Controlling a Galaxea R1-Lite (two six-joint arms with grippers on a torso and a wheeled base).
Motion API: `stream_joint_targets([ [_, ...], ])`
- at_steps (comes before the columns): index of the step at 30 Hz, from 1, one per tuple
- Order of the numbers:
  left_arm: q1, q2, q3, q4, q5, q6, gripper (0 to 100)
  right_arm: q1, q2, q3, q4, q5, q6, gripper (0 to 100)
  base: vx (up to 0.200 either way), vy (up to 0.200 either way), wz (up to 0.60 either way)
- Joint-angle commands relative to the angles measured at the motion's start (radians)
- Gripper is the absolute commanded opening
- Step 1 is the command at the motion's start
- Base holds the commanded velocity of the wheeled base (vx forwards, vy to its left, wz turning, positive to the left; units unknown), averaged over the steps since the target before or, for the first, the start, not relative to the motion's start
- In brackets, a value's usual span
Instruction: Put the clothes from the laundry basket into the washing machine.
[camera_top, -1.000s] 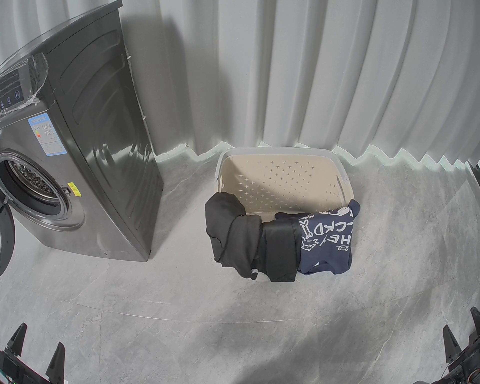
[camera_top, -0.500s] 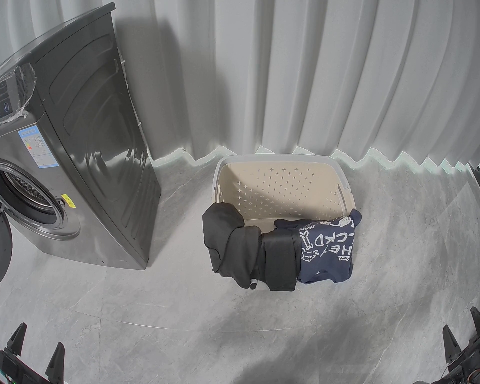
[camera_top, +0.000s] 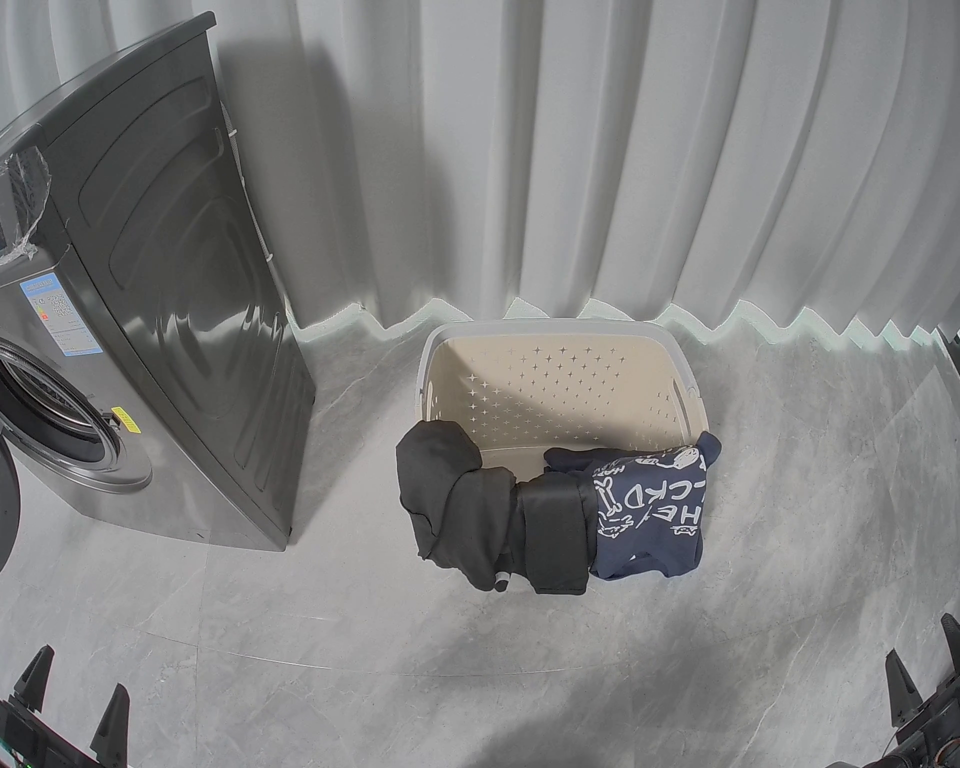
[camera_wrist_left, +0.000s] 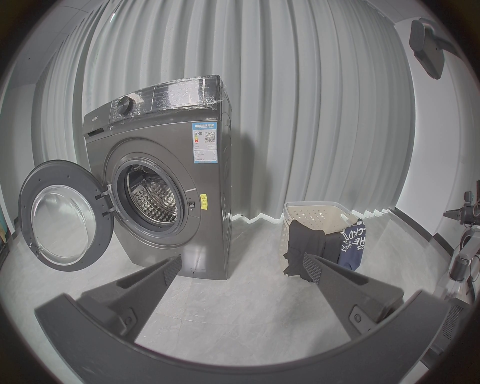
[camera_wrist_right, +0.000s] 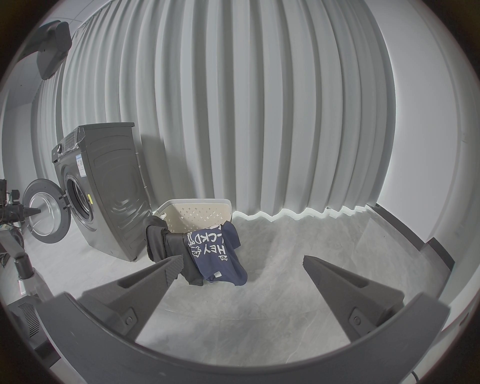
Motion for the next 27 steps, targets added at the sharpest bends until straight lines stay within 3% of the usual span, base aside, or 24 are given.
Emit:
stream_joint_targets([
  [1, -0.001, -0.018, 0.016, 0.0, 0.0, 0.0, 100, 0.0, -0.016, 0.016, 0.0, 0.0, 0.0, 100, 0.0, -0.2, 0.0],
  [4, 0.0, -0.018, 0.016, 0.0, 0.0, 0.0, 100, 0.0, -0.016, 0.016, 0.0, 0.0, 0.0, 100, 0.0, -0.2, 0.0],
  [16, 0.0, -0.018, 0.016, 0.0, 0.0, 0.0, 100, 0.0, -0.016, 0.016, 0.0, 0.0, 0.0, 100, 0.0, 0.0, 0.0],
  [25, -0.001, -0.018, 0.016, 0.0, 0.0, -0.002, 100, 0.0, -0.016, 0.016, 0.0, 0.0, 0.0, 100, 0.2, 0.0, 0.0],
  [27, -0.001, -0.018, 0.016, 0.0, 0.0, -0.002, 100, 0.0, -0.016, 0.016, 0.0, 0.0, 0.0, 100, 0.0, 0.0, 0.0],
])
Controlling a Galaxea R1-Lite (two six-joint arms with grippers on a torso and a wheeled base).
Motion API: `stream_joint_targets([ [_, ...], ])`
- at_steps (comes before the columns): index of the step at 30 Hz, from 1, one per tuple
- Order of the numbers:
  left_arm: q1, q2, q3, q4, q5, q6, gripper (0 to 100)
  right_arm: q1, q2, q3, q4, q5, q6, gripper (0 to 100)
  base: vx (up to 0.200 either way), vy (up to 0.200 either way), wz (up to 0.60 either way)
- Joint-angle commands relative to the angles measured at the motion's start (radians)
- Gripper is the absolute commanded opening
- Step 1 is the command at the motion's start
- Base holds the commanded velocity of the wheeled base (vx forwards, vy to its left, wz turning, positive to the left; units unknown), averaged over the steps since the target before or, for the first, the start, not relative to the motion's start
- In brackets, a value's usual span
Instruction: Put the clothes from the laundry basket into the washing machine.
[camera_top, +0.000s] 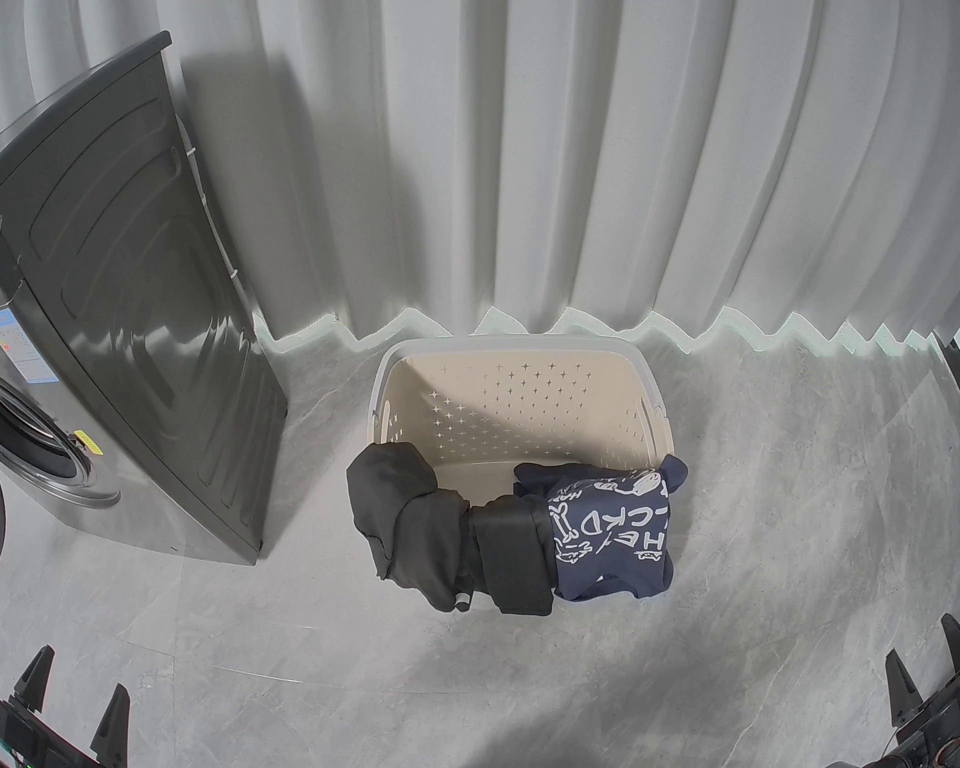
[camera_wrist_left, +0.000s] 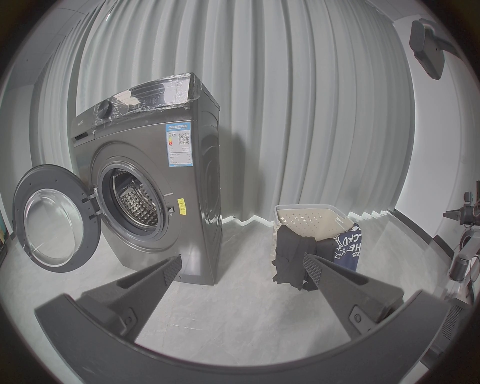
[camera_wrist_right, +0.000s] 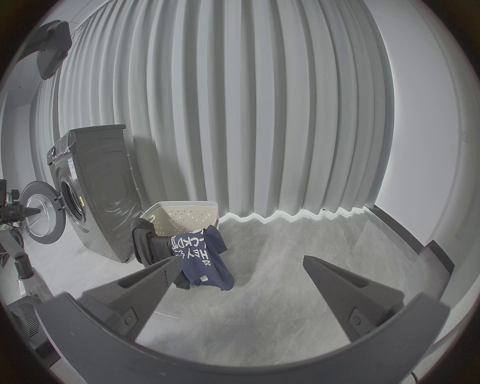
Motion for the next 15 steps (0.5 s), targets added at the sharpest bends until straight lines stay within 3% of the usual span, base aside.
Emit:
stream_joint_targets([
  [1, 0.001, -0.018, 0.016, 0.0, 0.0, 0.0, 100, 0.001, -0.016, 0.016, 0.0, 0.0, 0.0, 100, 0.0, 0.0, 0.0],
  [15, 0.001, -0.018, 0.016, 0.0, 0.001, 0.0, 100, 0.001, -0.016, 0.015, 0.0, 0.0, 0.0, 100, 0.0, 0.0, 0.0],
])
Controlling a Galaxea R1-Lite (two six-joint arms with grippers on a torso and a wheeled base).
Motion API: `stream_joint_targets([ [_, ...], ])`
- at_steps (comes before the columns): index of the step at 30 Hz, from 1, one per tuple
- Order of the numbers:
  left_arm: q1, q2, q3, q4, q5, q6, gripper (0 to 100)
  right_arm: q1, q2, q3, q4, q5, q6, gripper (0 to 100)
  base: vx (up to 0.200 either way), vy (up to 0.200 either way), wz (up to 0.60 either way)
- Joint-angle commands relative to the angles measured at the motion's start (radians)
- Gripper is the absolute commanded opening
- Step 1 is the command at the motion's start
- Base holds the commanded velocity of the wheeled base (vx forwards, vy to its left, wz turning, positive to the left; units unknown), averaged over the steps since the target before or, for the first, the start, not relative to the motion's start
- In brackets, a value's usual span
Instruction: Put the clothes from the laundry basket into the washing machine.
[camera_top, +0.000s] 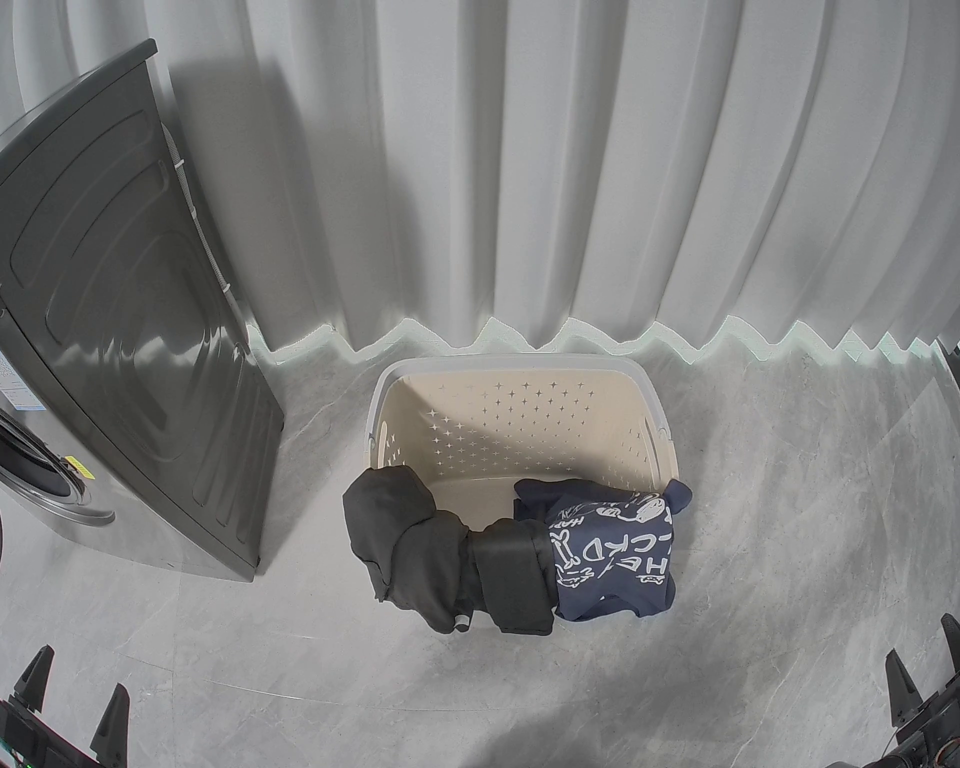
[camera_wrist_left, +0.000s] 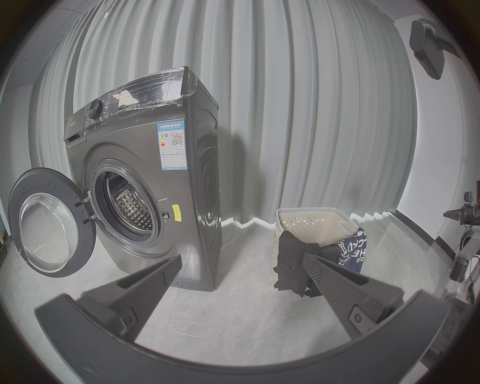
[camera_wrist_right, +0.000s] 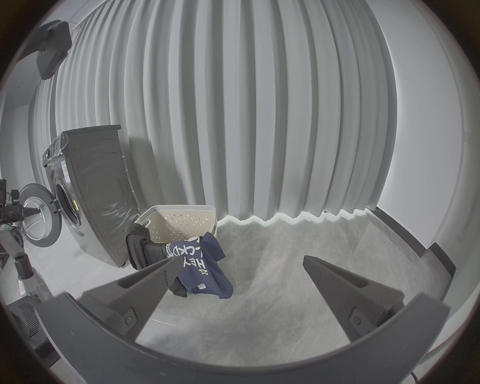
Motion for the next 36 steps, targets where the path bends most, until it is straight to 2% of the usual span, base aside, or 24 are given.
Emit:
stream_joint_targets([
  [1, 0.0, -0.018, 0.016, 0.0, 0.001, 0.0, 100, 0.0, -0.016, 0.015, 0.001, 0.0, 0.001, 100, 0.0, 0.0, 0.0],
  [10, 0.0, -0.018, 0.016, 0.0, 0.001, 0.0, 100, -0.001, -0.016, 0.01, -0.009, 0.011, 0.002, 100, 0.0, 0.0, 0.0],
  [13, -0.001, -0.018, 0.016, 0.0, -0.001, 0.0, 100, 0.004, -0.016, -0.1, -0.082, 0.011, 0.004, 100, 0.0, 0.0, 0.0],
  [14, 0.0, -0.018, 0.016, 0.0, -0.001, 0.001, 100, 0.01, 0.048, -0.16, -0.055, 0.013, 0.002, 100, 0.0, 0.0, 0.0],
  [16, -0.001, -0.018, 0.016, 0.0, -0.001, 0.001, 100, 0.023, 0.123, -0.174, -0.022, 0.026, 0.004, 100, 0.0, 0.0, 0.0],
  [19, 0.0, -0.018, 0.016, 0.0, -0.001, 0.0, 100, 0.068, 0.251, -0.163, -0.016, 0.04, 0.027, 100, 0.0, 0.0, 0.0],
  [21, 0.0, -0.018, 0.016, 0.0, -0.001, 0.0, 100, 0.111, 0.383, -0.139, -0.041, 0.043, 0.062, 100, 0.0, 0.0, 0.0],
  [22, 0.0, -0.018, 0.016, 0.0, -0.001, 0.0, 100, 0.111, 0.383, -0.139, -0.041, 0.043, 0.062, 100, 0.0, 0.0, 0.0],
  [23, -0.001, -0.018, 0.016, 0.0, -0.001, 0.0, 100, 0.117, 0.496, -0.14, -0.082, 0.056, 0.073, 100, 0.0, 0.0, 0.0],
  [29, -0.001, -0.018, 0.016, 0.0, -0.001, 0.001, 100, 0.117, 0.739, -0.145, -0.277, 0.06, 0.11, 100, 0.0, 0.0, 0.0],
  [36, 0.0, -0.018, 0.016, 0.0, -0.001, 0.001, 100, 0.111, 0.987, -0.157, -0.415, 0.057, 0.114, 100, 0.0, 0.0, 0.0],
])
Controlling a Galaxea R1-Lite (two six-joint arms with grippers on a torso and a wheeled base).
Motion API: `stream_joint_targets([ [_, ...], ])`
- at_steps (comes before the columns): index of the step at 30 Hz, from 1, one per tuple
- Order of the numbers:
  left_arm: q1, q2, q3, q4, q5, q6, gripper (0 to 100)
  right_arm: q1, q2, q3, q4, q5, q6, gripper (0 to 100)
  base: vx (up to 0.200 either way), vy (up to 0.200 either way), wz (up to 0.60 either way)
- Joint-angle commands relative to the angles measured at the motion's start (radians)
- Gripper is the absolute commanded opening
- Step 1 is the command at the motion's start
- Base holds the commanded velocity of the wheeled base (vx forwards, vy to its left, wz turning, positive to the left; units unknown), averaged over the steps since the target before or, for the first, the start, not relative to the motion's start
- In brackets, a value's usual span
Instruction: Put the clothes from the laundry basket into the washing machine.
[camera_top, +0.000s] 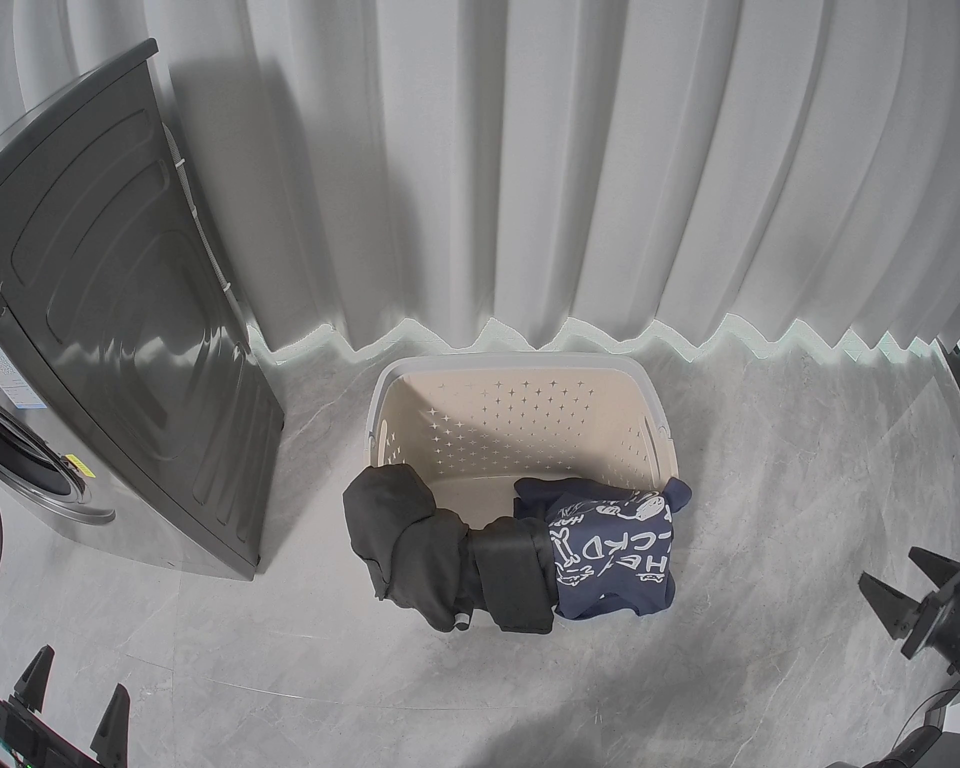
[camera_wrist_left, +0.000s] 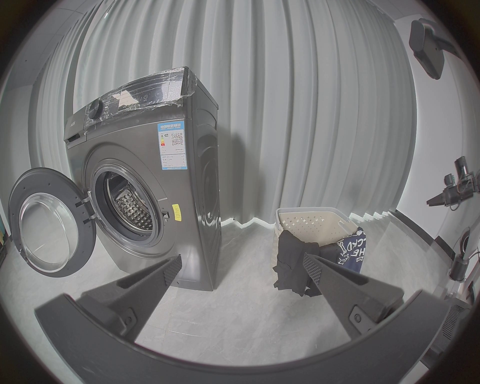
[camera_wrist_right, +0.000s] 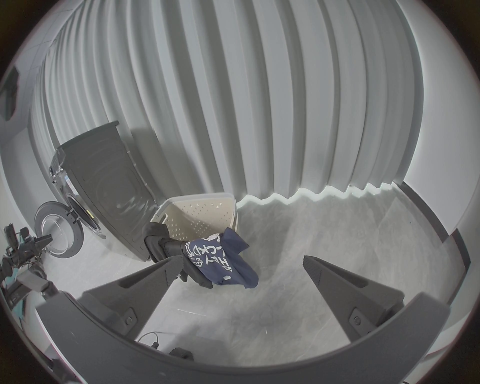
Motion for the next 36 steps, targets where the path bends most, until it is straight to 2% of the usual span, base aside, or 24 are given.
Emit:
stream_joint_targets([
  [1, 0.001, -0.018, 0.016, 0.0, 0.0, 0.0, 100, 0.013, 0.327, -0.011, -0.121, 0.005, 0.021, 100, 0.0, 0.0, 0.0],
  [2, -0.001, -0.018, 0.016, 0.0, 0.0, 0.0, 100, 0.013, 0.413, -0.019, -0.163, 0.006, 0.015, 100, 0.0, 0.0, 0.0],
  [10, -0.001, -0.018, 0.016, 0.0, 0.001, 0.0, 100, 0.025, 0.666, -0.034, -0.298, 0.005, 0.016, 100, 0.0, 0.0, 0.0],
  [18, -0.001, -0.018, 0.016, 0.0, 0.0, 0.0, 100, 0.081, 0.902, -0.045, -0.52, -0.006, 0.048, 100, 0.0, 0.0, 0.0],
  [20, 0.001, -0.018, 0.016, 0.0, 0.0, 0.0, 100, 0.081, 0.907, -0.046, -0.525, -0.006, 0.05, 100, 0.0, 0.0, 0.0],
  [21, -0.001, -0.018, 0.016, 0.0, 0.001, 0.0, 100, 0.098, 0.965, -0.048, -0.599, -0.007, 0.053, 100, 0.0, 0.0, 0.0],
  [25, 0.001, -0.018, 0.016, 0.0, 0.0, 0.0, 100, 0.139, 1.051, -0.049, -0.686, -0.009, 0.051, 100, 0.0, 0.0, 0.0],
  [36, 0.001, -0.018, 0.016, 0.0, 0.001, 0.002, 100, 0.17, 1.22, -0.077, -0.833, -0.01, 0.061, 100, 0.0, 0.0, 0.0],
])
